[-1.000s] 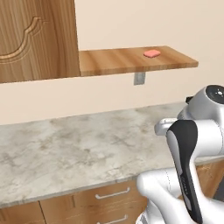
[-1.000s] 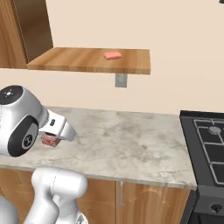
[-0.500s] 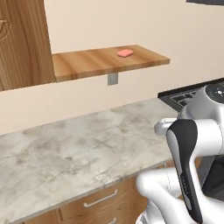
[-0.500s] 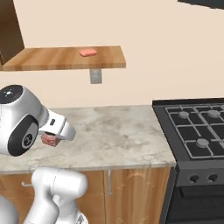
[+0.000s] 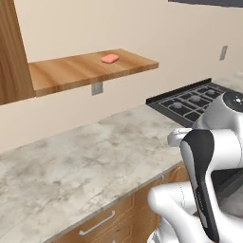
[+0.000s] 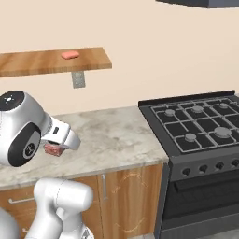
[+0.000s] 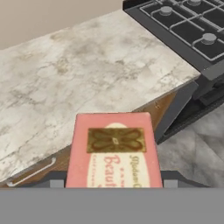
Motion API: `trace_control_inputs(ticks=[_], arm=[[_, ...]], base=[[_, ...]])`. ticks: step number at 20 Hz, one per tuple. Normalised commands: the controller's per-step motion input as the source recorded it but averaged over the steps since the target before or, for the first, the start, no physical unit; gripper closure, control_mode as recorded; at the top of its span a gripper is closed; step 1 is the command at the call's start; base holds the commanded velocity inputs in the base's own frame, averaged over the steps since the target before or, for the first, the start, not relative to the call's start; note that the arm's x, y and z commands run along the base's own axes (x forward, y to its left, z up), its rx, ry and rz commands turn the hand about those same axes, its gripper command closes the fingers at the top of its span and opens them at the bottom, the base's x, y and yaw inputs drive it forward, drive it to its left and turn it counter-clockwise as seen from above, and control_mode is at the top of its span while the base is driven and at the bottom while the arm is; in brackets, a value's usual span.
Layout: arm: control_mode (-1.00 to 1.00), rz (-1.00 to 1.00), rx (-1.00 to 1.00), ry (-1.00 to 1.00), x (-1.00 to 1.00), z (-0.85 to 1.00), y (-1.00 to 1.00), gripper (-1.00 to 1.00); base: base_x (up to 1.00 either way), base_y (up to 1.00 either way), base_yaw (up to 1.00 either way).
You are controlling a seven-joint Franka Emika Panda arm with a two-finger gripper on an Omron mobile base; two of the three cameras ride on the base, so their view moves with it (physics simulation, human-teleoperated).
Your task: Locate and retrieve the bar soap and bar soap from the cabinet. Place them next to the sink.
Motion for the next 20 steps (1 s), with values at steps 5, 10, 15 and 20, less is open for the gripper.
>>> trace_control_inputs(ticks=[5, 10, 15, 20], arm=[[1.0, 0.0, 0.0, 0.0, 0.0, 0.0, 0.0, 1.0], [1.0, 0.0, 0.0, 0.0, 0.0, 0.0, 0.0, 1.0], [1.0, 0.0, 0.0, 0.0, 0.0, 0.0, 0.0, 1.0], [1.0, 0.0, 0.0, 0.0, 0.0, 0.0, 0.0, 1.0]], base=[[0.01, 0.0, -0.07], [0.0, 0.09, 0.21], [0.02, 0.16, 0.47], [0.0, 0.1, 0.5]])
